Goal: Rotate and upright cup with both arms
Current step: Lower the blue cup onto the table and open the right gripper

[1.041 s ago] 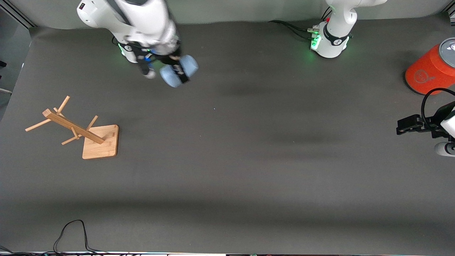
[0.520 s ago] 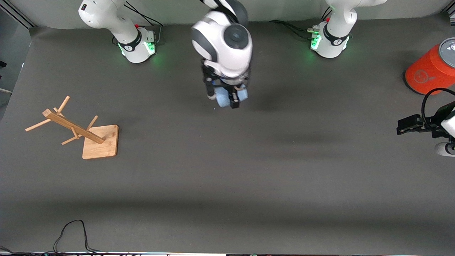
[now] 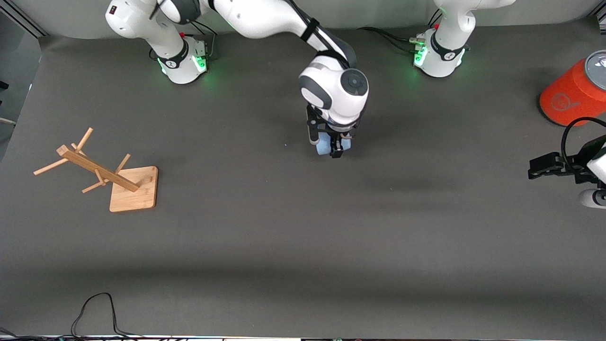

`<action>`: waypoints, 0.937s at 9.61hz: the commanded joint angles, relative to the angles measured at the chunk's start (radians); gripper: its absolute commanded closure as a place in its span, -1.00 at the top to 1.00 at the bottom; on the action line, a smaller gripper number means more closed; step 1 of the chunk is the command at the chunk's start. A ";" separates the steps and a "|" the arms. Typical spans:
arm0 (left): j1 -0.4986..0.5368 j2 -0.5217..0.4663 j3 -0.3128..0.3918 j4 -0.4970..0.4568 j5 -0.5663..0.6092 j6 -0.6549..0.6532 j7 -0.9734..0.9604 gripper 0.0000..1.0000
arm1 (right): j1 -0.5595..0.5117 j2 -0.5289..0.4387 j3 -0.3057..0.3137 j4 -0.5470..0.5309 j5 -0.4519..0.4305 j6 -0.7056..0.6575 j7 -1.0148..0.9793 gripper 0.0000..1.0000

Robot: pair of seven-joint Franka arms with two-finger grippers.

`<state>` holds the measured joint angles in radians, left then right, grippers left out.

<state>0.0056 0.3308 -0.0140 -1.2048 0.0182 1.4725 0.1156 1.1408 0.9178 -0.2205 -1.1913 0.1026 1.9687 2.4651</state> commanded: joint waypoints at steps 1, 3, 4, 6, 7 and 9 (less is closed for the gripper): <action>-0.003 0.002 0.006 0.019 -0.004 -0.023 0.015 1.00 | 0.016 0.102 -0.010 0.111 -0.026 -0.007 0.083 -0.32; -0.003 0.002 0.005 0.019 -0.004 -0.024 0.015 1.00 | 0.022 0.127 -0.011 0.118 -0.026 0.021 0.109 -0.32; -0.003 0.002 0.005 0.019 -0.004 -0.024 0.015 1.00 | 0.022 0.130 -0.011 0.117 -0.026 0.022 0.110 -0.19; -0.003 0.002 0.006 0.019 -0.006 -0.024 0.015 1.00 | 0.020 0.130 -0.011 0.114 -0.026 0.036 0.115 0.72; -0.003 0.002 0.006 0.019 -0.004 -0.024 0.015 1.00 | 0.020 0.130 -0.011 0.114 -0.026 0.036 0.115 0.90; -0.003 0.004 0.005 0.019 -0.004 -0.024 0.015 1.00 | 0.019 0.128 -0.013 0.114 -0.026 0.036 0.109 1.00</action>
<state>0.0057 0.3308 -0.0138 -1.2046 0.0181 1.4671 0.1158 1.1544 1.0279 -0.2245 -1.1088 0.0916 2.0026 2.5478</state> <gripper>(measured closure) 0.000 0.000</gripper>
